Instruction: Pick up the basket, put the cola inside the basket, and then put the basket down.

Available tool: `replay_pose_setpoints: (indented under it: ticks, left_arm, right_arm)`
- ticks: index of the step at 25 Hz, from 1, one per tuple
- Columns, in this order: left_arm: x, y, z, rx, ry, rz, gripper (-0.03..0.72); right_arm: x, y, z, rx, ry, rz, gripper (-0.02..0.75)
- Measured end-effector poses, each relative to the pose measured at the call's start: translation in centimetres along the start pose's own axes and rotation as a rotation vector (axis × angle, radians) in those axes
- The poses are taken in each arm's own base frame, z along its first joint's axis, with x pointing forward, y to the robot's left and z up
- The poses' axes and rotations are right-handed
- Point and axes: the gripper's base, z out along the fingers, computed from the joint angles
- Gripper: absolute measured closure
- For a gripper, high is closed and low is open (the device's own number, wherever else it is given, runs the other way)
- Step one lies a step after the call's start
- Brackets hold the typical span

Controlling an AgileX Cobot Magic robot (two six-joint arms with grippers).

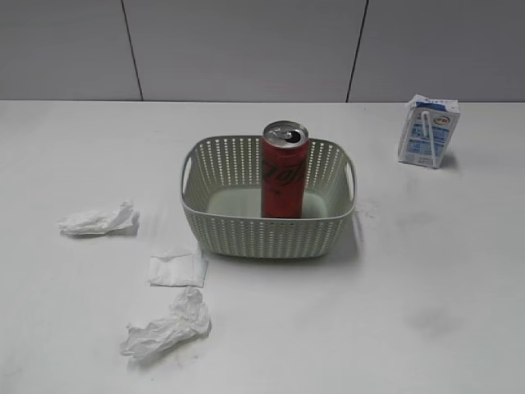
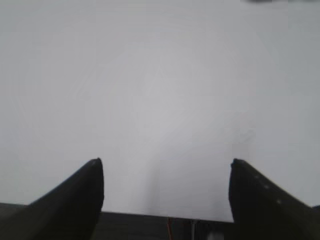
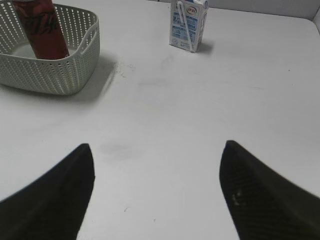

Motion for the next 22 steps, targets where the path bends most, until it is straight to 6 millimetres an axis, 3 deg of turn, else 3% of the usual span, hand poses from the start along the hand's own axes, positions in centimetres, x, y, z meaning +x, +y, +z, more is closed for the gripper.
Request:
replay_pose_setpoints:
  ticks: [10, 17, 22]
  left_arm:
    - [3.5, 0.0, -4.4, 0.0, -0.364, 0.004, 0.102]
    - [5.4, 0.0, -5.8, 0.0, -0.518, 0.006, 0.102]
    - [5.6, 0.0, -5.9, -0.001, -0.524, 0.006, 0.107]
  right_arm:
    - [0.0, 0.0, 0.0, -0.001, 0.001, 0.001, 0.147]
    - [0.0, 0.0, 0.0, -0.002, 0.001, 0.001, 0.147]
    - [0.0, 0.0, 0.0, -0.002, 0.001, 0.001, 0.147]
